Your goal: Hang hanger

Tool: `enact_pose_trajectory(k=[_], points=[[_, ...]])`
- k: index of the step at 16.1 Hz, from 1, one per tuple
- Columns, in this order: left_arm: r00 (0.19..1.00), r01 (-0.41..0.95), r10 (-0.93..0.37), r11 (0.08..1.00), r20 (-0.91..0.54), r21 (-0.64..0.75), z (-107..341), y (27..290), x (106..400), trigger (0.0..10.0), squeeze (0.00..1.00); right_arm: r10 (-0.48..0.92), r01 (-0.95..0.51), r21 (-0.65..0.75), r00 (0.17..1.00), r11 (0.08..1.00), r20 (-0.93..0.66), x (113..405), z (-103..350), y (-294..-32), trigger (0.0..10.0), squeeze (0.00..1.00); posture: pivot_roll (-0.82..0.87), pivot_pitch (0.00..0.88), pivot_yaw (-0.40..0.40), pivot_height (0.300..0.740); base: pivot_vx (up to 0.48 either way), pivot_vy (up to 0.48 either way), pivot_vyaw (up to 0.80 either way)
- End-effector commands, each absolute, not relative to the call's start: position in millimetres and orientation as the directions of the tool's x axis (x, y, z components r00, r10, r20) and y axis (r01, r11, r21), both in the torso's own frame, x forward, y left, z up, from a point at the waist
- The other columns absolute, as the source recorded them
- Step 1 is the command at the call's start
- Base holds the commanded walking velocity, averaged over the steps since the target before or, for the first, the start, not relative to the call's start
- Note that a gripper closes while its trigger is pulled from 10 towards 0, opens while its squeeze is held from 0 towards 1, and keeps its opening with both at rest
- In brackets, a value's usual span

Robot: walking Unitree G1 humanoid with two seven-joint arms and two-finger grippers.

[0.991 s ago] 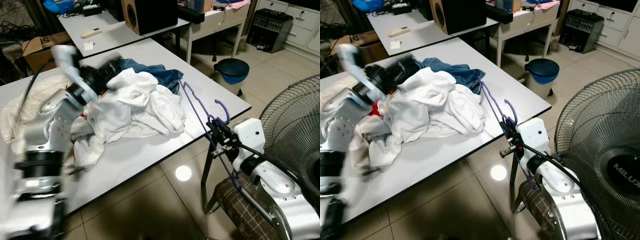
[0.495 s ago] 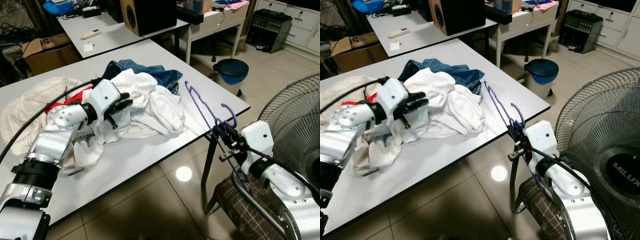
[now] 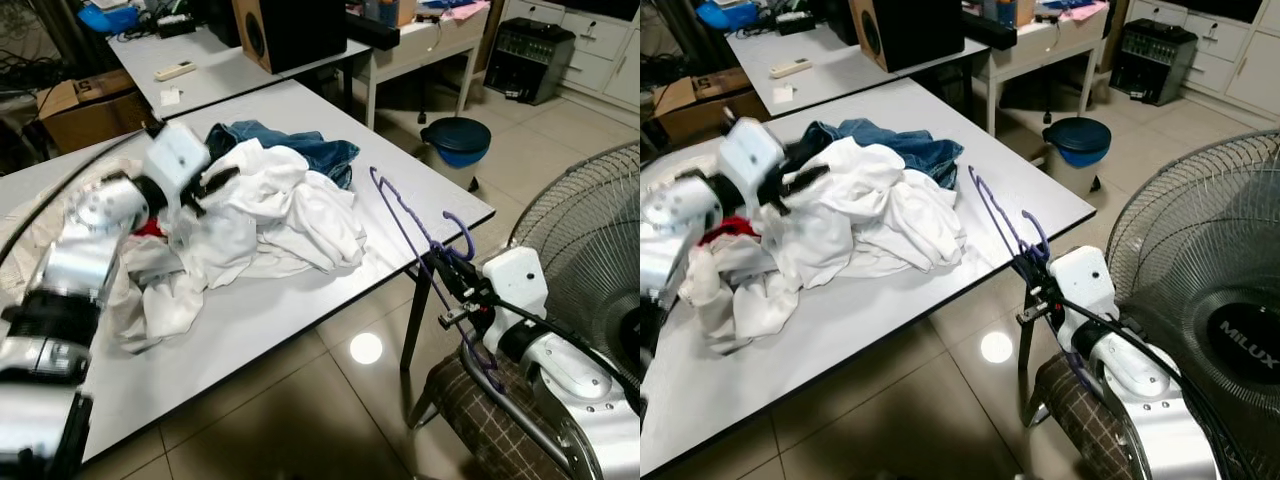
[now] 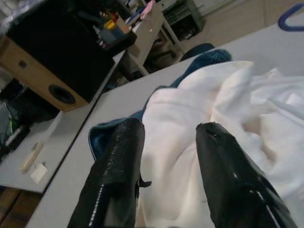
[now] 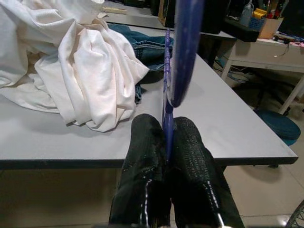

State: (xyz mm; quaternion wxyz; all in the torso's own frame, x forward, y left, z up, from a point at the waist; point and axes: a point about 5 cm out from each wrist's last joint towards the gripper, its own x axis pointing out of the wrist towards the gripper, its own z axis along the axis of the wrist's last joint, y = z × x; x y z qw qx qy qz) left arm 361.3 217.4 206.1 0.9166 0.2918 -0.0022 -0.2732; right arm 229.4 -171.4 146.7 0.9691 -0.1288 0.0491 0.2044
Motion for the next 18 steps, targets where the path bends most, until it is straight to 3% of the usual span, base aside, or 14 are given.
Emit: enact_pose_trajectory(k=[1, 4, 7, 10, 11, 12, 13, 18], points=[[0.814, 0.573, -0.529, 0.658, -0.242, 0.489, 189, 210, 361, 10.0, 0.0, 0.401, -0.418, -0.233, 0.909, 0.878, -0.118, 229, 152, -168, 10.0, 0.0, -0.07, 0.0, 0.147, 0.74, 0.0, 0.0, 0.0], [0.756, 0.653, -0.583, 0.648, -0.297, 0.392, 174, 205, 357, 10.0, 0.0, 0.392, -0.409, -0.231, 0.912, 0.883, -0.119, 225, 151, -169, 10.0, 0.0, -0.08, 0.0, 0.157, 0.74, 0.0, 0.0, 0.0], [0.732, 0.681, -0.539, 0.59, -0.416, 0.434, 159, 215, 353, 10.0, 0.0, 0.388, -0.407, -0.23, 0.913, 0.884, -0.122, 224, 151, -169, 10.0, 0.0, -0.09, 0.0, 0.158, 0.74, 0.0, 0.0, 0.0], [0.736, 0.677, -0.533, 0.583, -0.418, 0.448, 163, 222, 351, 10.0, 0.0, 0.386, -0.404, -0.231, 0.915, 0.885, -0.12, 223, 151, -169, 10.0, 0.0, -0.08, 0.0, 0.156, 0.74, 0.0, 0.0, 0.0], [0.728, 0.686, -0.554, 0.579, -0.405, 0.44, 165, 221, 349, 7.8, 0.0, 0.385, -0.403, -0.231, 0.915, 0.886, -0.121, 223, 151, -169, 10.0, 0.0, -0.08, 0.0, 0.154, 0.74, 0.0, 0.0, 0.0], [0.726, 0.688, -0.556, 0.576, -0.404, 0.442, 166, 221, 349, 3.6, 0.0, 0.385, -0.403, -0.231, 0.915, 0.885, -0.121, 224, 151, -169, 10.0, 0.0, -0.08, 0.0, 0.153, 0.74, 0.0, 0.0, 0.0], [0.727, 0.686, -0.552, 0.573, -0.408, 0.448, 164, 221, 348, 0.0, 0.0, 0.386, -0.405, -0.23, 0.914, 0.885, -0.121, 224, 151, -169, 10.0, 0.0, -0.08, 0.0, 0.152, 0.74, 0.0, 0.0, 0.0], [0.757, 0.653, -0.529, 0.591, -0.384, 0.473, 156, 210, 350, 0.0, 0.0, 0.381, -0.398, -0.23, 0.917, 0.888, -0.117, 227, 153, -169, 10.0, 0.0, -0.08, 0.0, 0.157, 0.74, 0.0, 0.0, 0.0]])
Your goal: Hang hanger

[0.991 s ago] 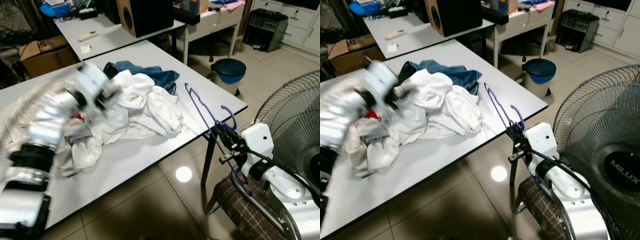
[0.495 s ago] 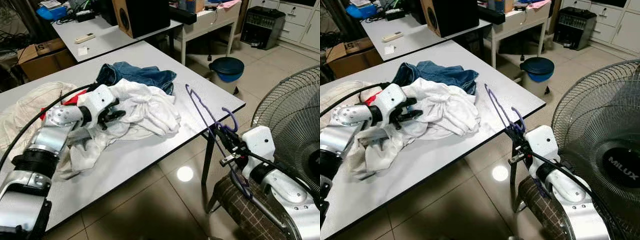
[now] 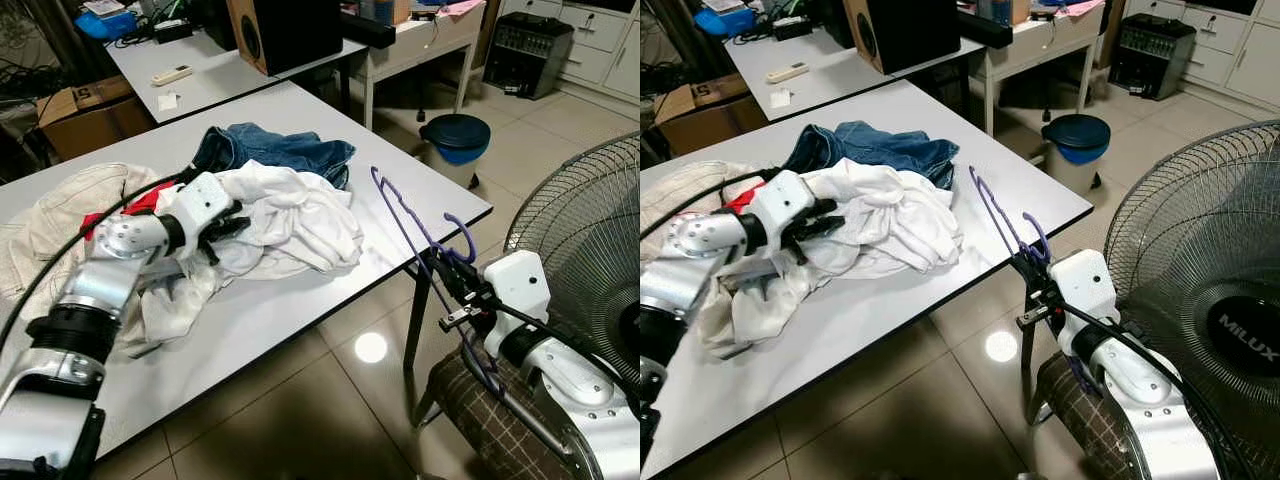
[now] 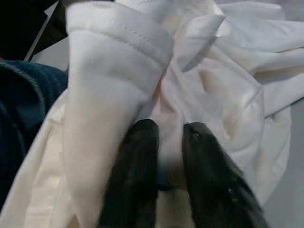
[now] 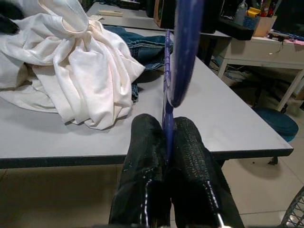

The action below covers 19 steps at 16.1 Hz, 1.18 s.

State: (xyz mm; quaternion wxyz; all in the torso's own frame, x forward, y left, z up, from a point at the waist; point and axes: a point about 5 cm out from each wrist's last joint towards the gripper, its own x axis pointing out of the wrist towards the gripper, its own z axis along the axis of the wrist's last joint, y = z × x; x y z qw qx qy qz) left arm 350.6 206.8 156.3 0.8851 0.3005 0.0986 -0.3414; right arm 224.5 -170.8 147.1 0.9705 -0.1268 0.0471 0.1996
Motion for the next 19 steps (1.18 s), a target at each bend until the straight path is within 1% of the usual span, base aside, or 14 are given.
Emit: enact_pose_trajectory(k=[1, 5, 7, 8, 9, 11, 12, 13, 14, 16, 17, 18, 19], points=[[0.749, 0.662, -0.538, 0.586, -0.387, 0.468, 153, 208, 348, 0.0, 0.0, 0.378, -0.396, -0.23, 0.918, 0.889, -0.116, 227, 153, -169, 10.0, 0.0, -0.08, 0.0, 0.157, 0.74, 0.0, 0.0, 0.0], [0.736, 0.676, -0.552, 0.574, -0.392, 0.462, 146, 202, 344, 0.0, 0.0, 0.375, -0.392, -0.229, 0.92, 0.891, -0.115, 228, 153, -169, 10.0, 0.0, -0.07, 0.0, 0.151, 0.74, 0.0, 0.0, 0.0], [0.743, 0.669, -0.548, 0.578, -0.385, 0.468, 147, 202, 344, 0.0, 0.0, 0.376, -0.393, -0.229, 0.92, 0.891, -0.115, 228, 153, -169, 10.0, 0.0, -0.07, 0.0, 0.148, 0.74, 0.0, 0.0, 0.0], [0.769, 0.638, -0.538, 0.607, -0.345, 0.474, 153, 204, 346, 0.0, 0.0, 0.376, -0.393, -0.229, 0.92, 0.891, -0.114, 229, 153, -169, 10.0, 0.0, -0.07, 0.0, 0.144, 0.74, 0.0, 0.0, 0.0], [0.776, 0.629, -0.537, 0.616, -0.331, 0.474, 154, 204, 347, 0.0, 0.0, 0.376, -0.393, -0.229, 0.92, 0.891, -0.114, 230, 153, -169, 10.0, 0.0, -0.07, 0.0, 0.144, 0.74, 0.0, 0.0, 0.0], [0.817, 0.562, -0.559, 0.713, -0.144, 0.421, 180, 196, 357, 0.0, 0.0, 0.377, -0.393, -0.229, 0.919, 0.891, -0.111, 231, 153, -168, 10.0, 0.0, -0.06, 0.0, 0.142, 0.74, 0.0, 0.0, 0.0], [0.824, 0.546, -0.557, 0.732, -0.103, 0.408, 186, 194, 359, 0.0, 0.0, 0.377, -0.393, -0.229, 0.92, 0.891, -0.11, 231, 153, -168, 10.0, 0.0, -0.06, 0.0, 0.14, 0.74, 0.0, 0.0, 0.0], [0.825, 0.518, -0.565, 0.755, -0.001, 0.402, 207, 180, 371, 0.0, 0.0, 0.377, -0.391, -0.228, 0.92, 0.892, -0.107, 233, 153, -168, 10.0, 0.0, -0.05, 0.0, 0.132, 0.74, 0.0, 0.0, 0.0], [0.814, 0.513, -0.579, 0.751, 0.041, 0.416, 221, 165, 381, 0.0, 0.0, 0.378, -0.392, -0.227, 0.92, 0.892, -0.104, 235, 153, -168, 10.0, 0.0, -0.05, 0.0, 0.129, 0.74, 0.0, 0.0, 0.0], [0.762, 0.55, -0.642, 0.71, 0.085, 0.44, 242, 124, 395, 0.0, 0.0, 0.385, -0.399, -0.23, 0.917, 0.888, -0.101, 238, 154, -166, 10.0, 0.0, -0.06, 0.0, 0.137, 0.74, 0.0, 0.0, 0.0], [0.737, 0.569, -0.667, 0.698, 0.107, 0.434, 249, 108, 397, 0.0, 0.0, 0.381, -0.394, -0.231, 0.919, 0.89, -0.098, 238, 155, -166, 10.0, 0.0, -0.07, 0.0, 0.146, 0.74, 0.0, 0.0, 0.0], [0.72, 0.586, -0.684, 0.688, 0.114, 0.427, 251, 99, 398, 0.0, 0.0, 0.375, -0.387, -0.232, 0.922, 0.892, -0.096, 237, 155, -167, 10.0, 0.0, -0.08, 0.0, 0.157, 0.74, 0.0, 0.0, 0.0], [0.679, 0.634, -0.726, 0.654, 0.106, 0.412, 250, 82, 397, 0.0, 0.0, 0.362, -0.374, -0.233, 0.927, 0.898, -0.095, 235, 155, -169, 10.0, 0.0, -0.09, 0.0, 0.17, 0.74, 0.0, 0.0, 0.0]])
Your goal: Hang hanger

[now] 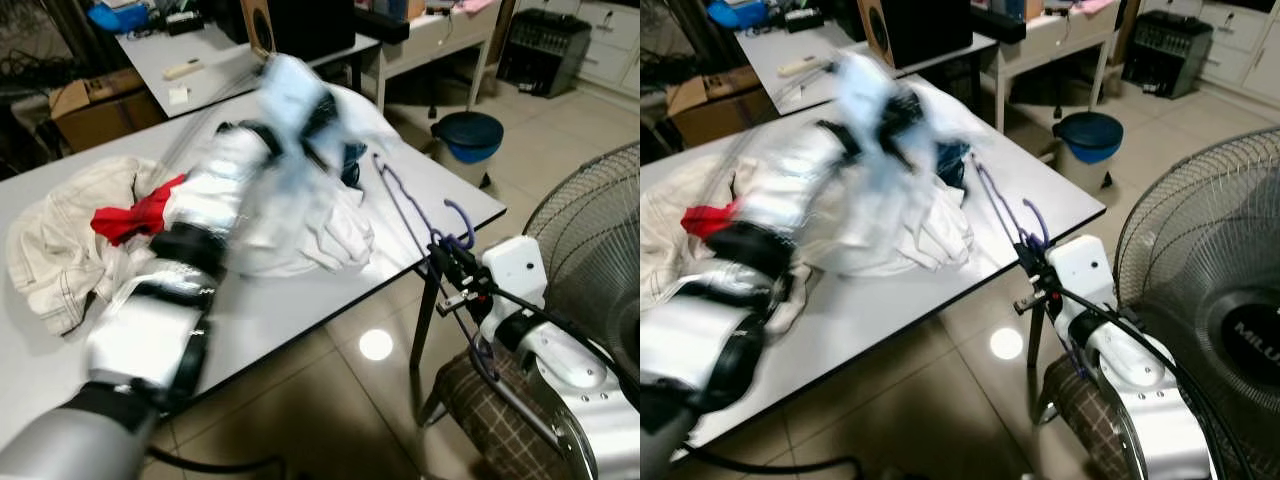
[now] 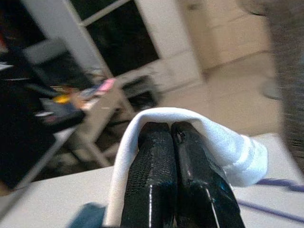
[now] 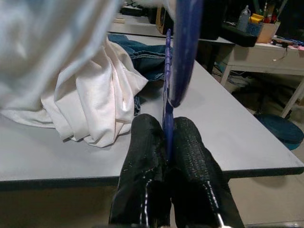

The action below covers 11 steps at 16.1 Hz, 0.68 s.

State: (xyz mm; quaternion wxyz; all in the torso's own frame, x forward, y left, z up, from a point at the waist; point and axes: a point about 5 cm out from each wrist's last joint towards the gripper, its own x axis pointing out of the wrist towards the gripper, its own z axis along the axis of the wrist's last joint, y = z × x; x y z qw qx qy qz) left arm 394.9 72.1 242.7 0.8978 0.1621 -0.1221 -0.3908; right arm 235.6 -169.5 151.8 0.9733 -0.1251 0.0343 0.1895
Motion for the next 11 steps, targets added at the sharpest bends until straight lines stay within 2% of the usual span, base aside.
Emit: enact_pose_trajectory(k=[1, 2, 3, 4, 7, 8, 9, 10, 11], points=[[0.636, 0.702, -0.771, 0.601, 0.044, 0.382, 238, 70, 395, 0.0, 0.0, 0.351, -0.364, -0.23, 0.931, 0.903, -0.096, 232, 154, -169, 10.0, 0.0, -0.1, 0.0, 0.182, 0.74, 0.0, 0.0, 0.0], [0.593, 0.755, -0.804, 0.534, -0.048, 0.38, 219, 61, 391, 0.0, 0.0, 0.343, -0.357, -0.227, 0.934, 0.906, -0.1, 230, 152, -169, 10.0, 0.0, -0.11, 0.0, 0.189, 0.74, 0.0, 0.0, 0.0], [0.582, 0.778, -0.808, 0.52, -0.093, 0.352, 208, 58, 389, 4.5, 0.0, 0.339, -0.353, -0.225, 0.936, 0.908, -0.101, 229, 152, -169, 10.0, 0.0, -0.11, 0.0, 0.192, 0.74, 0.0, 0.0, 0.0], [0.562, 0.822, -0.805, 0.517, -0.19, 0.24, 182, 56, 385, 10.0, 1.0, 0.331, -0.345, -0.218, 0.939, 0.913, -0.098, 227, 152, -168, 10.0, 0.0, -0.12, 0.0, 0.196, 0.74, 0.0, 0.0, 0.0], [0.599, 0.801, -0.777, 0.584, -0.195, 0.132, 179, 64, 389, 10.0, 1.0, 0.332, -0.345, -0.217, 0.938, 0.913, -0.096, 227, 152, -167, 10.0, 0.0, -0.11, 0.0, 0.192, 0.74, 0.0, 0.0, 0.0], [0.587, 0.809, -0.779, 0.576, -0.219, 0.118, 179, 68, 390, 10.0, 1.0, 0.333, -0.346, -0.218, 0.938, 0.913, -0.096, 228, 152, -167, 10.0, 0.0, -0.11, 0.0, 0.188, 0.74, 0.0, 0.0, 0.0], [0.508, 0.856, -0.829, 0.517, -0.233, 0.028, 179, 68, 386, 10.0, 1.0, 0.332, -0.345, -0.22, 0.938, 0.912, -0.095, 228, 153, -167, 10.0, 0.0, -0.11, 0.0, 0.19, 0.74, 0.0, 0.0, 0.0], [0.403, 0.902, -0.873, 0.43, -0.274, -0.041, 175, 69, 381, 10.0, 0.0, 0.327, -0.34, -0.222, 0.94, 0.914, -0.096, 229, 153, -169, 10.0, 0.0, -0.11, 0.0, 0.192, 0.74, 0.0, 0.0, 0.0], [0.325, 0.932, -0.885, 0.36, -0.333, -0.049, 168, 74, 375, 10.0, 0.0, 0.321, -0.335, -0.225, 0.942, 0.915, -0.097, 229, 152, -170, 10.0, 0.0, -0.11, 0.0, 0.195, 0.74, 0.0, 0.0, 0.0]])
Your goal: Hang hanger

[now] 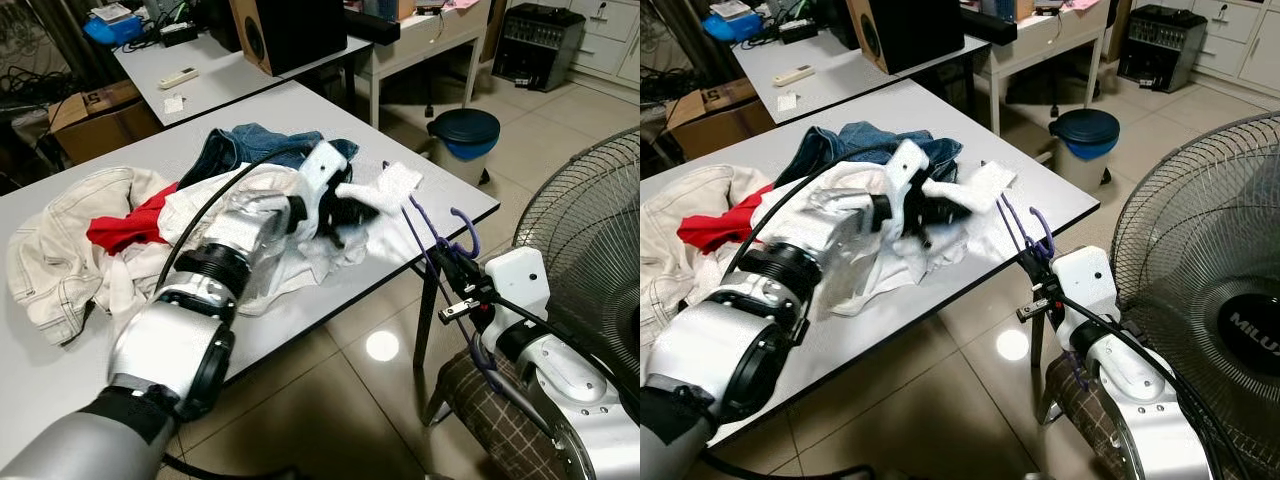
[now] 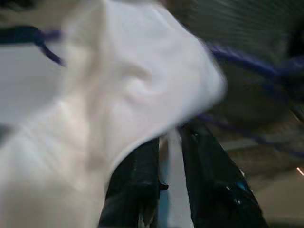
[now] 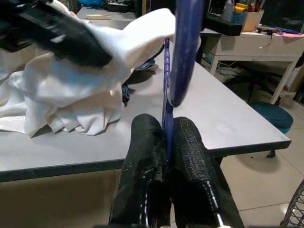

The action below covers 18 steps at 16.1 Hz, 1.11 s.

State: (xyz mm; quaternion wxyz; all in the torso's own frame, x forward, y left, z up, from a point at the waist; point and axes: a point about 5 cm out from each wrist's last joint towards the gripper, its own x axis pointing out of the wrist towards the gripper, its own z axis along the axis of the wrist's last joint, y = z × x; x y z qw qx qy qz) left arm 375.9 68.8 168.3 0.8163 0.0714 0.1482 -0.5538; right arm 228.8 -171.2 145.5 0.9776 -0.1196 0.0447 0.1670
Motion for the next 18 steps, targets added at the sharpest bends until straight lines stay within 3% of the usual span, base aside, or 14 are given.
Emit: enact_pose_trajectory(k=[1, 2, 3, 5, 6, 7, 8, 9, 10, 11, 13, 16, 18], points=[[0.344, 0.917, -0.853, 0.394, -0.392, -0.052, 161, 83, 375, 10.0, 0.0, 0.308, -0.323, -0.229, 0.946, 0.918, -0.099, 229, 152, -172, 10.0, 0.0, -0.11, 0.0, 0.197, 0.74, 0.0, 0.0, 0.0], [0.4, 0.89, -0.815, 0.454, -0.419, -0.033, 157, 91, 378, 10.0, 0.0, 0.296, -0.311, -0.23, 0.95, 0.922, -0.095, 229, 152, -174, 10.0, 0.0, -0.11, 0.0, 0.199, 0.74, 0.0, 0.0, 0.0], [0.437, 0.86, -0.8, 0.506, -0.41, -0.071, 157, 98, 380, 10.0, 1.0, 0.283, -0.295, -0.229, 0.955, 0.927, -0.086, 229, 153, -175, 10.0, 0.0, -0.11, 0.0, 0.203, 0.74, 0.0, 0.0, 0.0], [0.443, 0.847, -0.816, 0.516, -0.371, -0.125, 160, 102, 381, 10.0, 1.0, 0.272, -0.284, -0.231, 0.959, 0.931, -0.08, 229, 154, -176, 10.0, 0.0, -0.11, 0.0, 0.206, 0.74, 0.0, 0.0, 0.0], [0.309, 0.909, -0.874, 0.387, -0.375, -0.152, 163, 113, 370, 10.0, 1.0, 0.225, -0.237, -0.236, 0.971, 0.942, -0.074, 229, 154, -182, 10.0, 0.0, -0.11, 0.0, 0.22, 0.74, 0.0, 0.0, 0.0], [0.274, 0.923, -0.879, 0.354, -0.39, -0.15, 163, 116, 366, 10.0, 1.0, 0.214, -0.225, -0.238, 0.974, 0.945, -0.073, 230, 154, -183, 10.0, 0.0, -0.12, 0.0, 0.222, 0.74, 0.0, 0.0, 0.0], [0.259, 0.941, -0.867, 0.326, -0.425, -0.091, 163, 133, 362, 10.0, 1.0, 0.185, -0.197, -0.25, 0.98, 0.948, -0.071, 230, 154, -188, 10.0, 0.0, -0.12, 0.0, 0.231, 0.74, 0.0, 0.0, 0.0], [0.307, 0.934, -0.84, 0.356, -0.448, -0.027, 166, 149, 364, 10.0, 1.0, 0.152, -0.163, -0.256, 0.986, 0.953, -0.063, 230, 156, -192, 10.0, 0.0, -0.13, 0.0, 0.237, 0.74, 0.0, 0.0, 0.0], [0.345, 0.925, -0.816, 0.378, -0.464, 0.024, 170, 161, 364, 10.0, 0.55, 0.127, -0.136, -0.255, 0.991, 0.957, -0.052, 230, 157, -196, 10.0, 0.0, -0.13, 0.0, 0.242, 0.74, 0.0, 0.0, 0.0], [0.359, 0.926, -0.77, 0.364, -0.528, 0.099, 168, 175, 361, 10.0, 0.0, 0.117, -0.124, -0.25, 0.992, 0.96, -0.043, 228, 158, -198, 10.0, 0.0, -0.13, 0.0, 0.243, 0.74, 0.0, 0.0, 0.0], [0.409, 0.906, -0.682, 0.383, -0.607, 0.18, 156, 189, 356, 10.0, 0.0, 0.128, -0.134, -0.241, 0.991, 0.961, -0.041, 227, 158, -197, 10.0, 0.0, -0.13, 0.0, 0.241, 0.74, 0.0, 0.0, 0.0], [0.46, 0.875, -0.641, 0.444, -0.614, 0.192, 132, 187, 345, 10.0, 0.0, 0.158, -0.162, -0.238, 0.987, 0.958, -0.037, 228, 158, -190, 10.0, 0.0, -0.14, 0.0, 0.242, 0.74, 0.0, 0.0, 0.0], [0.555, 0.818, -0.581, 0.51, -0.595, 0.265, 126, 191, 346, 10.0, 0.0, 0.163, -0.166, -0.238, 0.986, 0.957, -0.033, 229, 159, -189, 10.0, 0.0, -0.14, 0.0, 0.241, 0.74, 0.0, 0.0, 0.0]])
